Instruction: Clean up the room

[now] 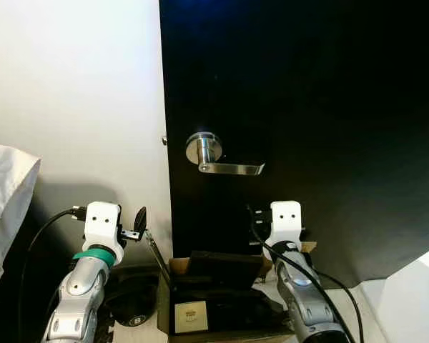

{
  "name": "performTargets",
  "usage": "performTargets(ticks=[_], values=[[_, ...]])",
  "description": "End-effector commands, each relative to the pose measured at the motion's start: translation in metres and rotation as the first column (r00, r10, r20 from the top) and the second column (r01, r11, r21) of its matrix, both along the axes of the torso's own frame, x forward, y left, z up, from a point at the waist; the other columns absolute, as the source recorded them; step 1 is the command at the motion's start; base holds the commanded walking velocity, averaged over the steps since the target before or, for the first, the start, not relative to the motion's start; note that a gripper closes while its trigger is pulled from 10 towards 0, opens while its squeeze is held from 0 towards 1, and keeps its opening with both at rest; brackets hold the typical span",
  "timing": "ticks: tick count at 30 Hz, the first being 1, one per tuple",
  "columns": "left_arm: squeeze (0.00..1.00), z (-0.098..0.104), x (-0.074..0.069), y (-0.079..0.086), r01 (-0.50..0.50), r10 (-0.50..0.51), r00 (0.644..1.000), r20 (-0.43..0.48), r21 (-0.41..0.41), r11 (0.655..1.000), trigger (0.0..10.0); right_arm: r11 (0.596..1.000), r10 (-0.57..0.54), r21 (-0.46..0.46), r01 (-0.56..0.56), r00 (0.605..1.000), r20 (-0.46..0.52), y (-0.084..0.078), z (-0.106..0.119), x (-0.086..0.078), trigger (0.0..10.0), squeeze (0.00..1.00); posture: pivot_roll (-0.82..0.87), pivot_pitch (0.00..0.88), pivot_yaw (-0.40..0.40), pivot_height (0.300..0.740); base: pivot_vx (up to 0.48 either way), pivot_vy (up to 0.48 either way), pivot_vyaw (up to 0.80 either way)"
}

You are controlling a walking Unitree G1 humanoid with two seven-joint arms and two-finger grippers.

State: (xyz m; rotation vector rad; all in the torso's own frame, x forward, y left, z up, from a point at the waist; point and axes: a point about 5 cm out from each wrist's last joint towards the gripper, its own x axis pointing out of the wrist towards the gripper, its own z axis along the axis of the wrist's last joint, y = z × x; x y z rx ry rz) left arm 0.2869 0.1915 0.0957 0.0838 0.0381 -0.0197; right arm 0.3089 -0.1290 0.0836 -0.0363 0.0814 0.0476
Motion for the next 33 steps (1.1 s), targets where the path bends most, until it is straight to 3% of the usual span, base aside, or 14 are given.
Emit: performTargets(ticks=[1, 33], values=[[0.00, -0.0033, -0.0024, -0.0016, 0.002, -0.001, 1.000, -0.012, 0.002, 1.000, 10.0, 1.000, -0.010, 0.016, 0.011, 1.000, -0.026, -0.0033, -0.0036, -0.0005, 10.0, 0.00, 0.09, 0.000, 0.009, 0.740, 0.000, 0.000, -0.80], [0.00, -0.0051, -0.0013, -0.0020, 0.004, -0.004, 1.000, -0.025, 0.016, 1.000, 10.0, 0.999, -0.011, 0.037, 0.012, 1.000, -0.027, -0.0035, -0.0028, 0.0025, 10.0, 0.00, 0.10, 0.000, 0.004, 0.740, 0.000, 0.000, -0.80]])
